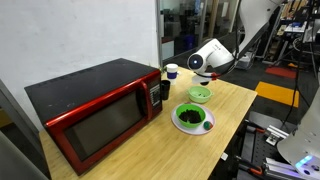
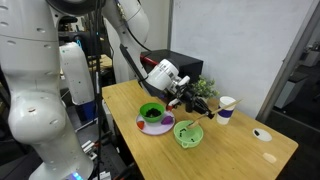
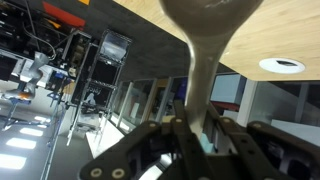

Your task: Use the spoon to transfer one scoop of contents from the dark green bowl to the light green bowl

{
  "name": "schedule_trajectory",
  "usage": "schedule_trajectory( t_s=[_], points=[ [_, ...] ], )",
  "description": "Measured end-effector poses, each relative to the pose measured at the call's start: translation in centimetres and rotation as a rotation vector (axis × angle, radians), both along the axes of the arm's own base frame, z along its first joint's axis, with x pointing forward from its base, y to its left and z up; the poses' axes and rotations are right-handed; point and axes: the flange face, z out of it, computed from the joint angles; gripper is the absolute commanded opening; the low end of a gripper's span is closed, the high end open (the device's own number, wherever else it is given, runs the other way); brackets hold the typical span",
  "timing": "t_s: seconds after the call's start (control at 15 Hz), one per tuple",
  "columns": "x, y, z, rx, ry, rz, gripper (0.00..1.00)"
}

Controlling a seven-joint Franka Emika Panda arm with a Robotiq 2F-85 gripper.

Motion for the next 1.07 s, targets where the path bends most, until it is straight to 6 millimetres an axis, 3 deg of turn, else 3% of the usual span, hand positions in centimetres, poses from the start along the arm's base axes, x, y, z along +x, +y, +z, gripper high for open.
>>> schedule_trajectory(
  t_s=[1.07],
  points=[
    [-0.9, 1.8, -1.6, -0.197, 0.01, 0.055, 0.06]
  ],
)
